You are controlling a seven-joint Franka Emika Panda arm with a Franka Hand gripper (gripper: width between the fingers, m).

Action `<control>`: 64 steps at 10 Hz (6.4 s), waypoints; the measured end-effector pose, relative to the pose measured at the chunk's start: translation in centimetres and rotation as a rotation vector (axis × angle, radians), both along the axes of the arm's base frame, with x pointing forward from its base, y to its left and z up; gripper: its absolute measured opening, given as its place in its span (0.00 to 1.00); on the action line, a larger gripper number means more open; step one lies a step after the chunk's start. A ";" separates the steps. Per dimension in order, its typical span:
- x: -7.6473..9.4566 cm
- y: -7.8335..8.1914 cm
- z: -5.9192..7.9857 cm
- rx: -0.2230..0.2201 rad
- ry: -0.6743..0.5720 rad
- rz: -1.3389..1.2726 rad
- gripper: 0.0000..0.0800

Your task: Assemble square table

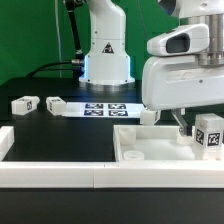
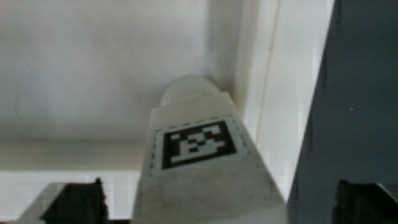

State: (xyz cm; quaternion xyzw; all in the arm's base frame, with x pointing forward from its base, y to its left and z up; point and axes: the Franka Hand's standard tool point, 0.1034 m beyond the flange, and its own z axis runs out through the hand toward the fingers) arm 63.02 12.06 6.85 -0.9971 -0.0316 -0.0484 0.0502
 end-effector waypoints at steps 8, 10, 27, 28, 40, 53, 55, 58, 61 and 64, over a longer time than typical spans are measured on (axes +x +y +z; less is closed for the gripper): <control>0.1 -0.3 0.0 0.055 0.059 -0.605 0.36; 0.0 -0.4 -0.1 0.078 0.090 -0.895 0.36; -0.1 0.0 -0.1 0.264 0.295 -2.002 0.64; -0.1 0.0 -0.1 0.264 0.295 -1.999 0.78; -1.3 0.2 3.4 0.294 0.255 -1.846 0.81; -9.9 -3.6 2.0 0.145 0.125 -0.875 0.81; -11.2 -4.7 0.5 0.110 0.111 -0.730 0.81; -11.3 -4.9 0.5 0.111 0.134 -0.718 0.81; -14.9 -6.1 -0.3 0.111 0.347 -0.684 0.81; -17.8 -7.1 -1.2 0.122 0.500 -0.627 0.81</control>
Offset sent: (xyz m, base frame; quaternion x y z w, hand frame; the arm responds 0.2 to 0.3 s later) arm 0.0000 0.0000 0.0000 0.0000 0.0000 0.1296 0.9916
